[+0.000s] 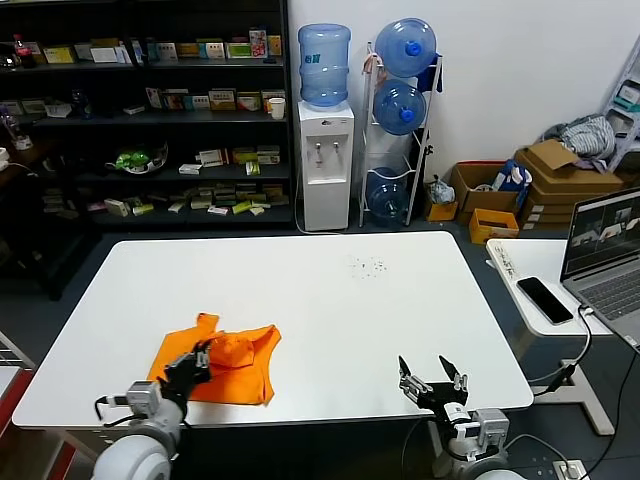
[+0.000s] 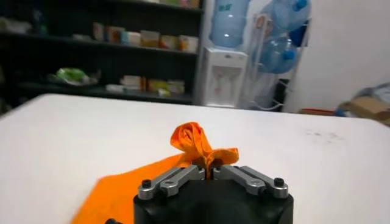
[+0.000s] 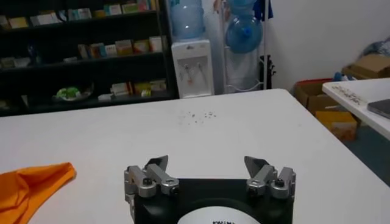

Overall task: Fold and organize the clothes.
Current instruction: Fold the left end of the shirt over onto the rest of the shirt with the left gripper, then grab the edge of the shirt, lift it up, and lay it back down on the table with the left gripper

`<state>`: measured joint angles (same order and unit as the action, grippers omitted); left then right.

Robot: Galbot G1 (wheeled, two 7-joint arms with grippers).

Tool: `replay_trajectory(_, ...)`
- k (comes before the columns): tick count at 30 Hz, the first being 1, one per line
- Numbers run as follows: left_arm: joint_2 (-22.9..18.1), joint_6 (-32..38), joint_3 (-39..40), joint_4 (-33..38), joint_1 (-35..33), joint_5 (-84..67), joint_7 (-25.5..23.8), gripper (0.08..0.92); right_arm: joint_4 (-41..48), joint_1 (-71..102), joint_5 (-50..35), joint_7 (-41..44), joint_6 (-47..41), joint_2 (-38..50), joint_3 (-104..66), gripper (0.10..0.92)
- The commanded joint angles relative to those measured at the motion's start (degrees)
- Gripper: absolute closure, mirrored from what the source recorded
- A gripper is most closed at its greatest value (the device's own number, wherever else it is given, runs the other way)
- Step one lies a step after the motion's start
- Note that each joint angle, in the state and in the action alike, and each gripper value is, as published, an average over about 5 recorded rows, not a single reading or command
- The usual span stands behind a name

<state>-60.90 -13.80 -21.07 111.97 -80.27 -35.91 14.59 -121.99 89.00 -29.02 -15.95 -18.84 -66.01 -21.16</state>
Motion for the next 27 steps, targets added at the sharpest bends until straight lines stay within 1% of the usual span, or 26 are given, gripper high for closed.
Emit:
replay_trajectory(1,-4.86,-3.07,10.55,2.61,4.06,-3.76,2.13,0.872,0.22,0.24,0.08,-0.01,0.0,-0.55,-0.09,0.203)
replay_trajectory(6,-5.97,-3.58,10.2,1.82,3.62,-0.2,1.07,0.869,0.37,-0.22,0.0,-0.01,-0.07,-0.54,0.63,0.203)
replay_trajectory(8,-5.67,-3.47,9.43,1.6,3.1,1.21,0.32,0.846,0.32,-0.42,-0.11,-0.01,-0.1,-0.47,0.8,0.203)
replay_trajectory(13,-2.43,-2.09,4.93,3.82,-0.19,-0.13,-0.25,0.711,0.39,-0.58,-0.34,0.15,0.02,-0.19,0.8,0.203)
replay_trajectory(15,-0.78,-1.47,1.18,4.48,-1.79,-2.06,-0.09,0.659,0.46,-0.59,-0.41,0.24,0.06,-0.14,0.82,0.203)
replay_trajectory(17,0.95,-1.15,-4.32,3.72,-3.26,-4.25,-0.6,0.598,0.55,-0.69,-0.48,0.31,0.1,-0.13,0.9,0.203)
replay_trajectory(20,4.4,-0.65,-12.91,-0.12,-5.25,-7.4,-3.1,0.512,0.71,-0.96,-0.59,0.35,0.1,-0.1,1.11,0.203)
replay_trajectory(23,8.45,0.07,-18.7,-5.83,-6.43,-9.73,-6.83,0.425,0.97,-1.45,-0.66,0.35,0.05,-0.12,1.48,0.203)
replay_trajectory(25,10.46,0.66,-20.03,-10.23,-6.08,-10.55,-9.15,0.364,1.25,-1.94,-0.65,0.33,0.02,-0.23,1.93,0.203)
replay_trajectory(27,11.52,1.38,-19.21,-14.59,-5.01,-10.68,-11.0,0.312,1.56,-2.51,-0.63,0.26,-0.04,-0.44,2.56,0.203)
